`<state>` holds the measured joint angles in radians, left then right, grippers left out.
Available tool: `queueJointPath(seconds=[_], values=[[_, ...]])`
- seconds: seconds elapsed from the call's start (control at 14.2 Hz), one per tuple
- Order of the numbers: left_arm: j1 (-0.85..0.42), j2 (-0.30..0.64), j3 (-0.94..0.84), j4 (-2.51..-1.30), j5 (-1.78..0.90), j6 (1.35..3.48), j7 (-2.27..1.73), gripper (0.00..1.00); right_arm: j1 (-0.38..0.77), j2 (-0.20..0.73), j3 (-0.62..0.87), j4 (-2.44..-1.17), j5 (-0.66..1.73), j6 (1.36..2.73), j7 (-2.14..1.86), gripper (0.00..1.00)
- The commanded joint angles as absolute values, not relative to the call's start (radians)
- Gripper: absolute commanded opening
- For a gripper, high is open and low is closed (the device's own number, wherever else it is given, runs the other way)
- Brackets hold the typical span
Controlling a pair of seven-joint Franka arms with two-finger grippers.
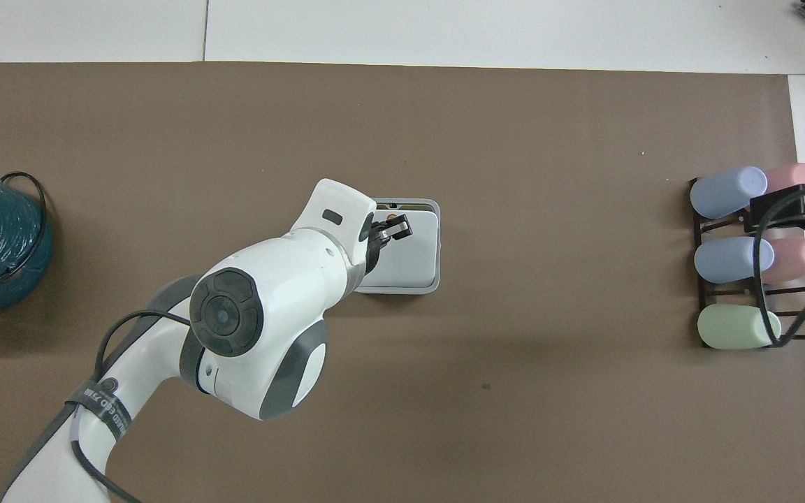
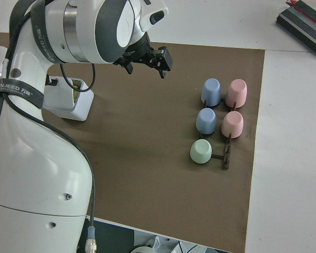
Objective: Close trash can lid
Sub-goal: 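Push the white lid down over the bin with the left gripper, then press the white lid flat onto the bin with the left gripper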
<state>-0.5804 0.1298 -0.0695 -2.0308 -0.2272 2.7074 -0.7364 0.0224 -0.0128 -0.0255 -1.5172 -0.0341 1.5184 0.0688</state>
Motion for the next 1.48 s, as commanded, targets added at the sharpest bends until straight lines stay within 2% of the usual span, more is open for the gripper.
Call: queueJointPath(seconds=[0.0,0.14,1.06,1.27,1.41], values=[[-0.577,0.181,-0.072,-1.997,-0.245,2.735,-0.733,0.00,0.015,-0.026,-0.021,-1.529,-0.034,1.508,0.043,1.00],[-0.577,0.225,-0.072,-1.980,-0.245,2.770,-0.735,0.00,0.015,-0.026,-0.021,-1.528,-0.035,1.508,0.043,1.00],[-0.571,0.299,-0.072,-1.982,-0.245,2.804,-0.724,0.00,0.015,-0.026,-0.021,-1.528,-0.035,1.508,0.043,1.00],[-0.561,0.288,-0.066,-1.939,-0.244,2.740,-0.727,0.00,0.015,-0.026,-0.021,-1.528,-0.034,1.508,0.043,1.00],[-0.522,0.284,-0.061,-1.860,-0.242,2.595,-0.726,0.00,0.015,-0.026,-0.021,-1.528,-0.035,1.508,0.043,1.00]])
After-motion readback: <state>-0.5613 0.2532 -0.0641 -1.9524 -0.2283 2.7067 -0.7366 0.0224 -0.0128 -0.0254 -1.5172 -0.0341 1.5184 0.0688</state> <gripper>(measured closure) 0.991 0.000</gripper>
